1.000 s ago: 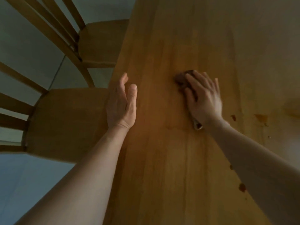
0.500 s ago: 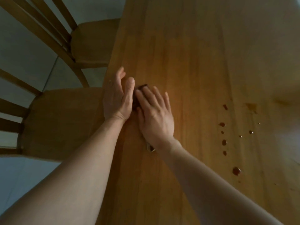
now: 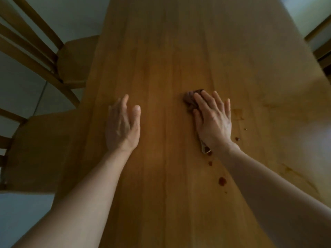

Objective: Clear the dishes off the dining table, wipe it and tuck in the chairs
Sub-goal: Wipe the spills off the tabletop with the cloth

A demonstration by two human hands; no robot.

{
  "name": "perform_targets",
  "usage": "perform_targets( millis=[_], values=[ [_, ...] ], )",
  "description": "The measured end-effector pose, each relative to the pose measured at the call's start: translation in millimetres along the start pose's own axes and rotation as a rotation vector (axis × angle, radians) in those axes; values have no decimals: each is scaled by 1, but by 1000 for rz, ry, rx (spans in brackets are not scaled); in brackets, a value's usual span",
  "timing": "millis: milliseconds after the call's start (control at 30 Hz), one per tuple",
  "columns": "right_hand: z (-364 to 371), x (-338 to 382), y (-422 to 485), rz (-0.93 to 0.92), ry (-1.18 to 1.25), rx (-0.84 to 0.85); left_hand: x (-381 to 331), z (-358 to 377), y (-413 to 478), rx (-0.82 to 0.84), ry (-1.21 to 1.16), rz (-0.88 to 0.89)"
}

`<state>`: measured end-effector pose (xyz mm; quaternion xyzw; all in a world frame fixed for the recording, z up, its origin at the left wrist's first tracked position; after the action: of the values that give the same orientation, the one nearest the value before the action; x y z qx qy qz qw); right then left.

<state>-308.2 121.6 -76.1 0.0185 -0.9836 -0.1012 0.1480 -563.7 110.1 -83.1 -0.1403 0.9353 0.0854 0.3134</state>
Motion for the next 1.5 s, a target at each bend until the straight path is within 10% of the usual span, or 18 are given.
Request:
perform_targets(
  millis=[500,700,833,1033,1333,1500],
  values=[
    [-44,-118,3,191,-49,21,-131,104,-45,79,150,216],
    [-87,-164,-4,369,588,-308,-135,99,-45,73,152,220],
    [-104,-229,-11,629,420,-283,-136,101,-44,72,161,215],
    [-54,-197,8,392,-38,52,-136,105,-41,62,187,204],
    [-18,-56,-12,-39,-41,174,-139,99,-40,37,157,191],
    [-27,-90,-40,-158,-26,171,-138,99,-41,24,145,202]
  ],
)
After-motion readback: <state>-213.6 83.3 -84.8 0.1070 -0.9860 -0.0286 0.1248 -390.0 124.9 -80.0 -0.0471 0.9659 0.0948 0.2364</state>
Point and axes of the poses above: each hand's wrist, its own y-axis towards the middle knuckle, its own z-axis out of the palm, x = y × z, the point moved 7 cm from there along y, towards the middle knuckle, and after that the axes turned 3 degrees about -x, right-handed, at the moved point
